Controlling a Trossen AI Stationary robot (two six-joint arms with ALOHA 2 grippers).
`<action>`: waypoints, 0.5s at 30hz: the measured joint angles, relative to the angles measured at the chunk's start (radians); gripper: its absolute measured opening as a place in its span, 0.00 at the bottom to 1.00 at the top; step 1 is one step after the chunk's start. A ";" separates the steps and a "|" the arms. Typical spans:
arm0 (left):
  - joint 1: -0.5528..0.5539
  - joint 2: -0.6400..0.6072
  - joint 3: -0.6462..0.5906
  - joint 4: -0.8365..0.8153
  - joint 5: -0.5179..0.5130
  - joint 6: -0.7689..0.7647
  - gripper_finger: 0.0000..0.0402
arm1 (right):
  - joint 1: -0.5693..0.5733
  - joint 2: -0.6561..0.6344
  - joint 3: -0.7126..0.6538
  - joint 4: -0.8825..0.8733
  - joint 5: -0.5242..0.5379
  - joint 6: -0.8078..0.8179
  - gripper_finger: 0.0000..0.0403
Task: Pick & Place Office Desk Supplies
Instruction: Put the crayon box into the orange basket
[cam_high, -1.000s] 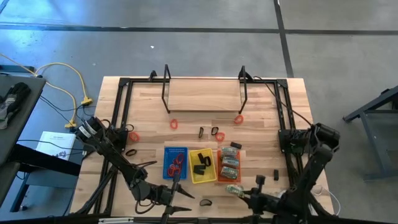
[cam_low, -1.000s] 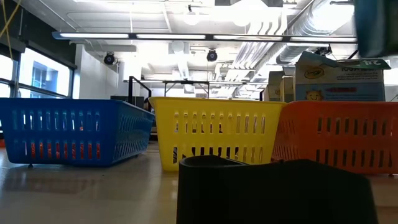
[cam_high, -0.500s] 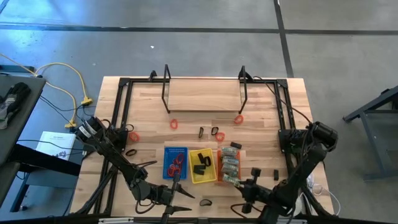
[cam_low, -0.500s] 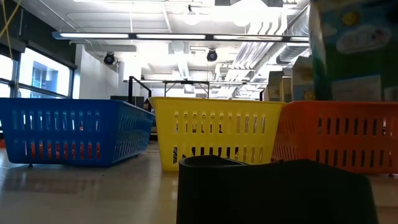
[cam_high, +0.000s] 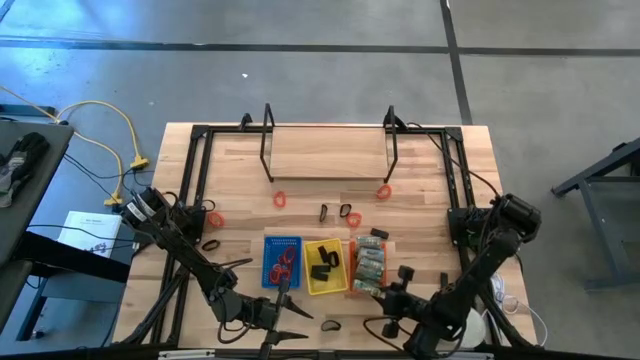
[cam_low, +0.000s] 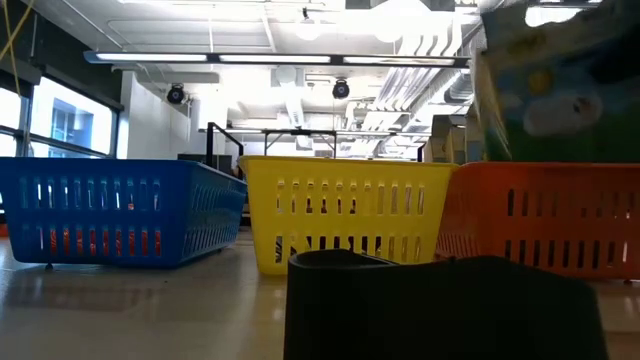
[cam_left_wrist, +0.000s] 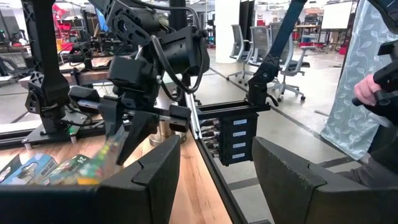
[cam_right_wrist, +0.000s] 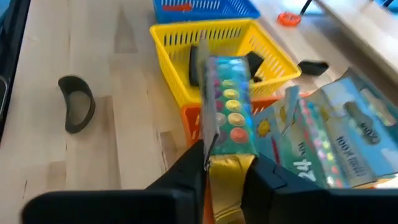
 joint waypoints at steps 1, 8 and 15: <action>0.000 0.000 0.000 0.000 0.000 0.000 0.49 | -0.003 0.000 0.000 -0.001 -0.012 0.000 0.18; 0.000 0.000 0.000 0.000 0.000 0.000 0.49 | -0.021 0.000 0.000 -0.004 -0.008 -0.017 0.33; 0.000 0.000 0.000 0.000 0.000 0.000 0.49 | -0.016 -0.014 0.000 -0.011 0.063 -0.078 0.41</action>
